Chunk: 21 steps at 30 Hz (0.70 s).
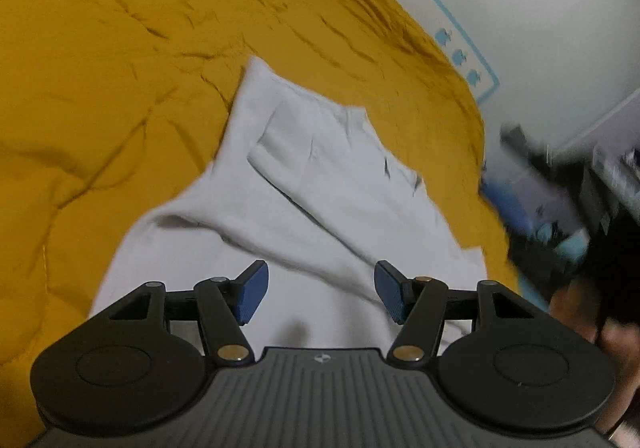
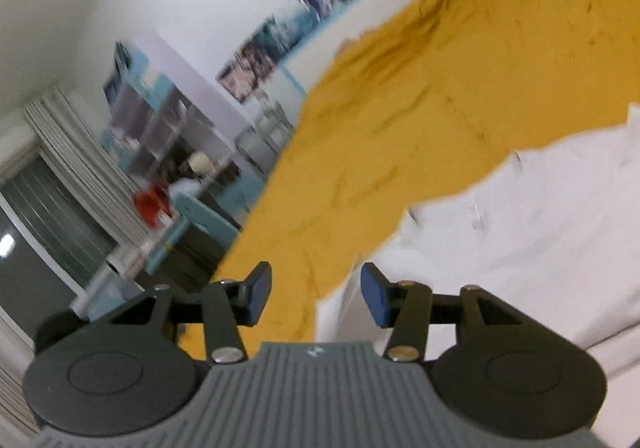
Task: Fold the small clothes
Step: 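Fold the held sleeve across the shirt body and open the right tool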
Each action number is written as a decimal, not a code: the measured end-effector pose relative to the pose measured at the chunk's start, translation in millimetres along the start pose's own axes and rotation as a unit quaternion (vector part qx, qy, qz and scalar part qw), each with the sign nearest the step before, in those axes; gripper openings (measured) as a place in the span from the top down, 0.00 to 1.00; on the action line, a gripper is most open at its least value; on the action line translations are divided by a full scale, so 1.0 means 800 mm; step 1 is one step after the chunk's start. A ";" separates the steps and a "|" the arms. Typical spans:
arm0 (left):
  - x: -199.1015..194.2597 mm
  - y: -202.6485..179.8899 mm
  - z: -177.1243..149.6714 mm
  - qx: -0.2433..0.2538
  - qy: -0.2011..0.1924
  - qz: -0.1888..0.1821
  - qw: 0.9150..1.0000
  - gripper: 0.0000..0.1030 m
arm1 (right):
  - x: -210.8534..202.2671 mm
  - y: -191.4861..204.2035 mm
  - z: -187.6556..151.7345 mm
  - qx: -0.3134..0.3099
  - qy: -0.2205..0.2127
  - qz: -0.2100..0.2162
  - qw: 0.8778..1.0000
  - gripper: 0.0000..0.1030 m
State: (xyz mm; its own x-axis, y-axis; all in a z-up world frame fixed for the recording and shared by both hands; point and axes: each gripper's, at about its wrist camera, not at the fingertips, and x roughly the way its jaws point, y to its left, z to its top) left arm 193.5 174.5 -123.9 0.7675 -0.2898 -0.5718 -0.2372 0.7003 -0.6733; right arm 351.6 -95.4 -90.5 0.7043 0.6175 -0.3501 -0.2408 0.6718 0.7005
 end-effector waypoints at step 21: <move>0.138 0.017 0.039 -0.118 -0.052 0.013 0.992 0.41 | -0.162 -0.237 0.056 0.009 -0.035 -0.181 0.983 0.42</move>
State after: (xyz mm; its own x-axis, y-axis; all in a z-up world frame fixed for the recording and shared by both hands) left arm 293.6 172.5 -181.5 0.8136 -0.1959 -0.5474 -0.3816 0.5305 -0.7569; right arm 336.0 -321.5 -149.9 0.7860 0.3089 -0.5355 0.0453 0.8351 0.5482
